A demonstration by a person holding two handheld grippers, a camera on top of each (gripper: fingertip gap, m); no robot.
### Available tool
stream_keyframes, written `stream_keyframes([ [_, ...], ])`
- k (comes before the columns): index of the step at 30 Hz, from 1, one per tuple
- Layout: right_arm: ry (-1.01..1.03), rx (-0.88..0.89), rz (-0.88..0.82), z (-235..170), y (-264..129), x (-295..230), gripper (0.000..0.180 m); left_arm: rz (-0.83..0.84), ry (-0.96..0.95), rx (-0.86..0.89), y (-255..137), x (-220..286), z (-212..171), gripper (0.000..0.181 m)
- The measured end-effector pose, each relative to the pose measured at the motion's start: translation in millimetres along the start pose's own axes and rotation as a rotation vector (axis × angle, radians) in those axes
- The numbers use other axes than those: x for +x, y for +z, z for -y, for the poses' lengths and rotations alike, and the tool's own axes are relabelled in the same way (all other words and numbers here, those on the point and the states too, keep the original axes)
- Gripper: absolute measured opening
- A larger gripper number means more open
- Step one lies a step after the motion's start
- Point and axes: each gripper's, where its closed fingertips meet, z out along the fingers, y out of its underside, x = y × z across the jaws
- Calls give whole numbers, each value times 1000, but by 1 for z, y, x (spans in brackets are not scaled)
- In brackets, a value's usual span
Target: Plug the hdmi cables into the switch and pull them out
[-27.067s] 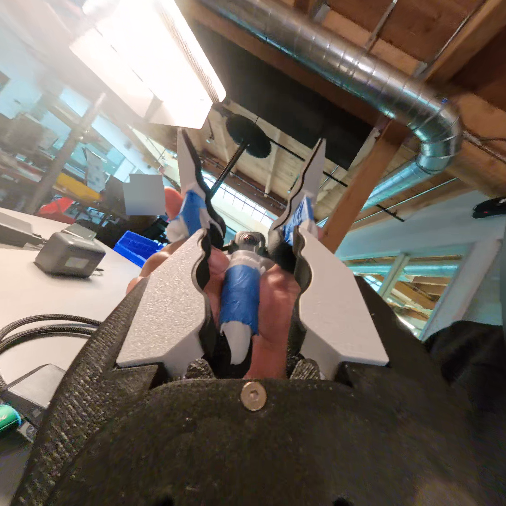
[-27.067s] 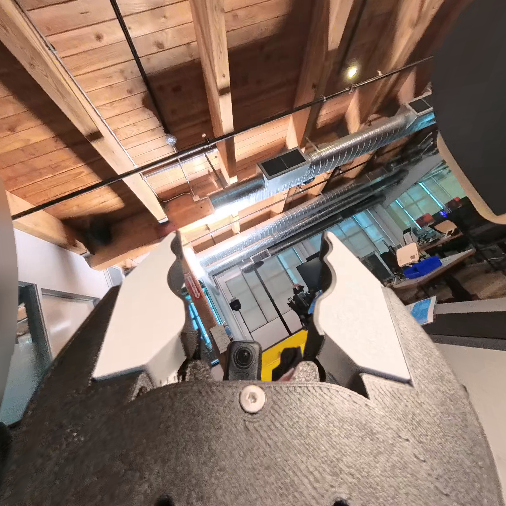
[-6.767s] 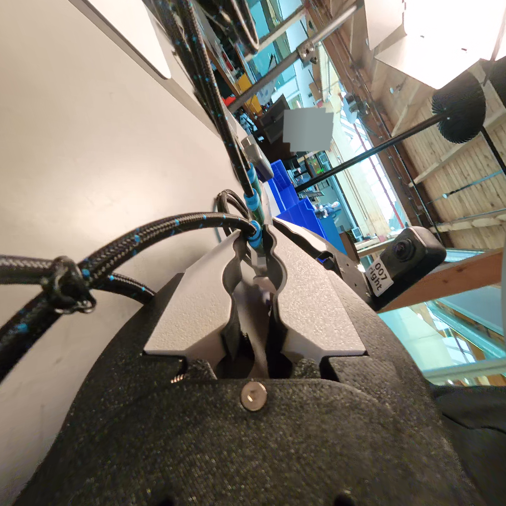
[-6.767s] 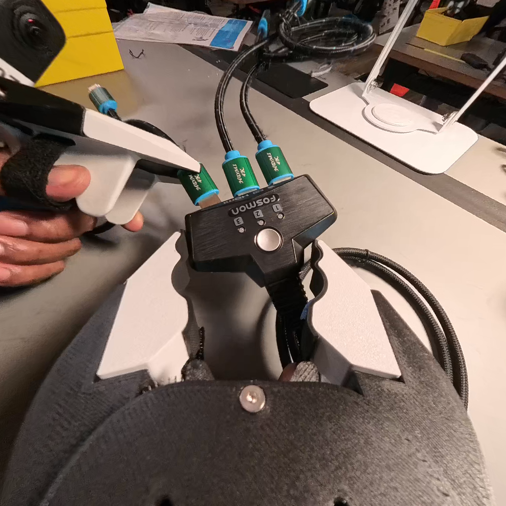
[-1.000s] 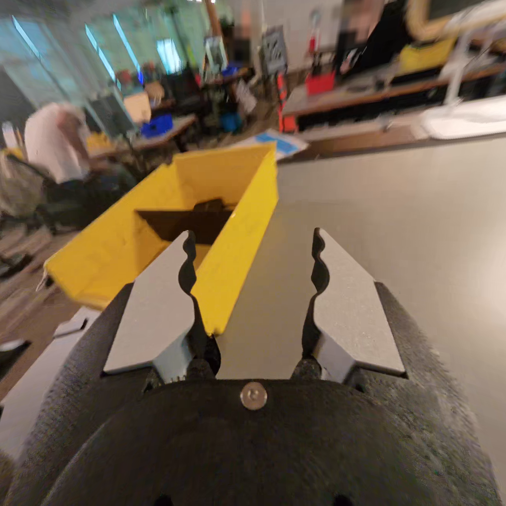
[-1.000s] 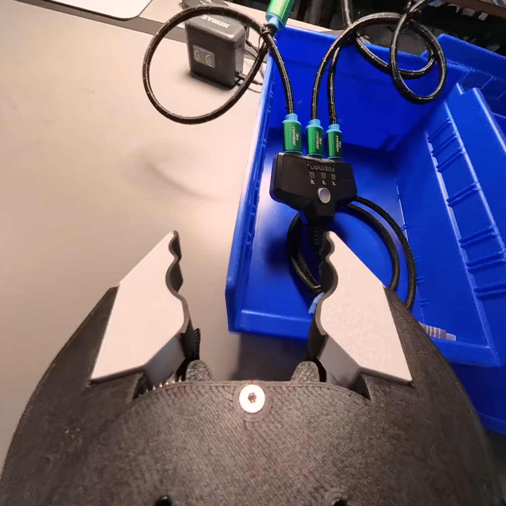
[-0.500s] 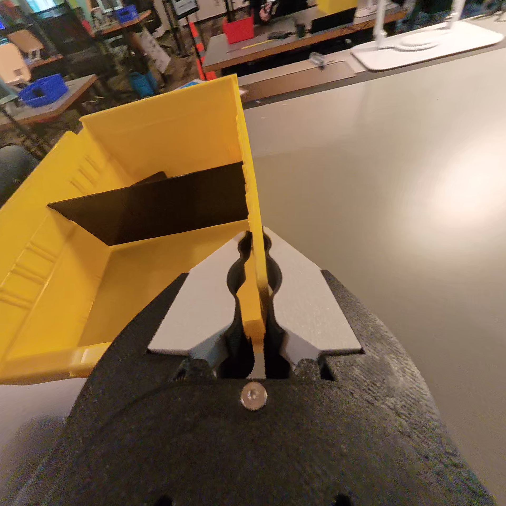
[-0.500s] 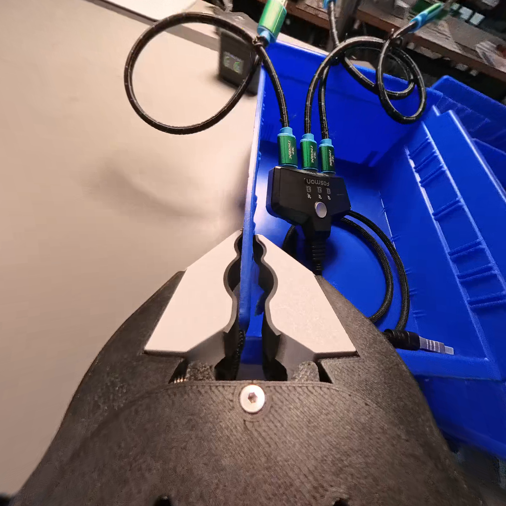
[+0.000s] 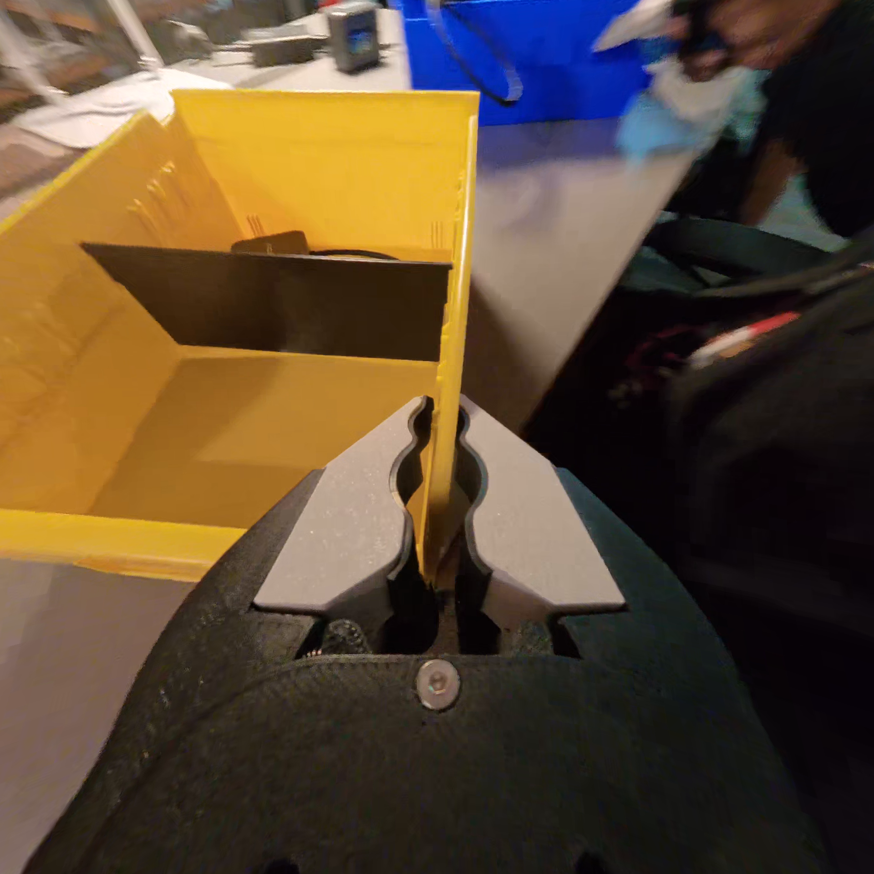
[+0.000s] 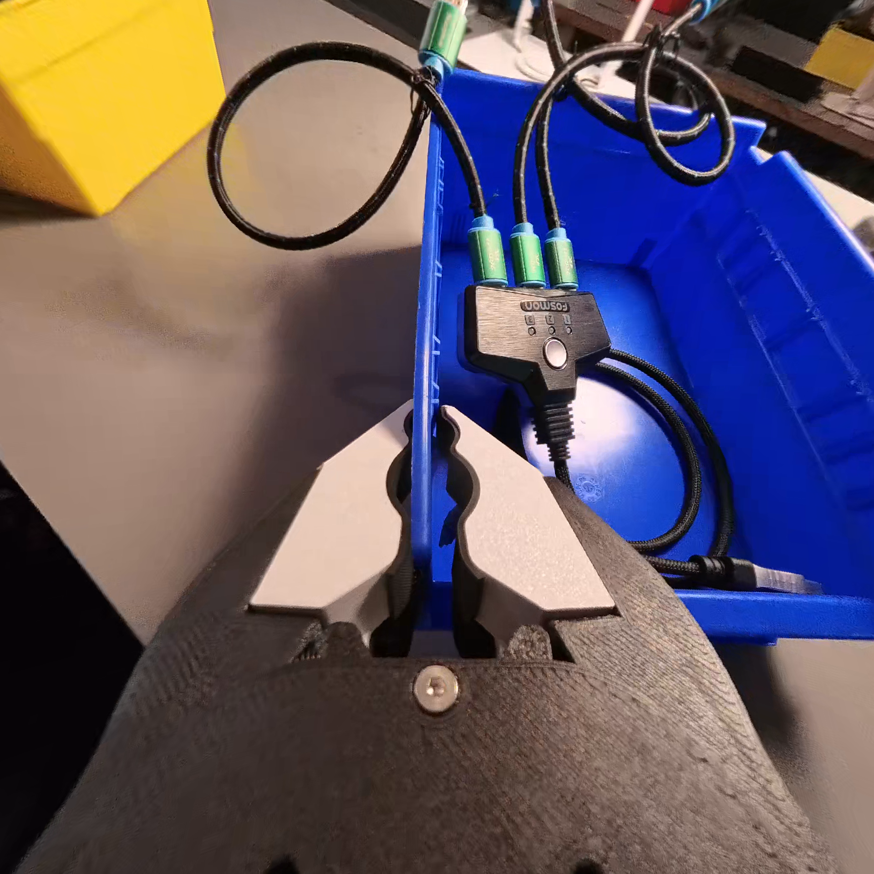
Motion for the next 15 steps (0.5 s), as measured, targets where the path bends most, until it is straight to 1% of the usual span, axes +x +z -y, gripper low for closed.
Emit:
stream_keyframes([
  [3, -42, 9, 83, 14, 24, -3, 5, -187, 28, -4, -11, 35, -5, 7],
  [8, -123, 28, 244, 37, 63, -12, 5, -392, 131, 2, -17, 71, -6, 7],
  [12, -188, 45, 356, 57, 95, -26, 5, -493, 182, 12, -3, 84, 1, 7],
  [15, -215, 52, 412, 74, 122, -38, 5, -526, 197, 12, 22, 91, 14, 7],
])
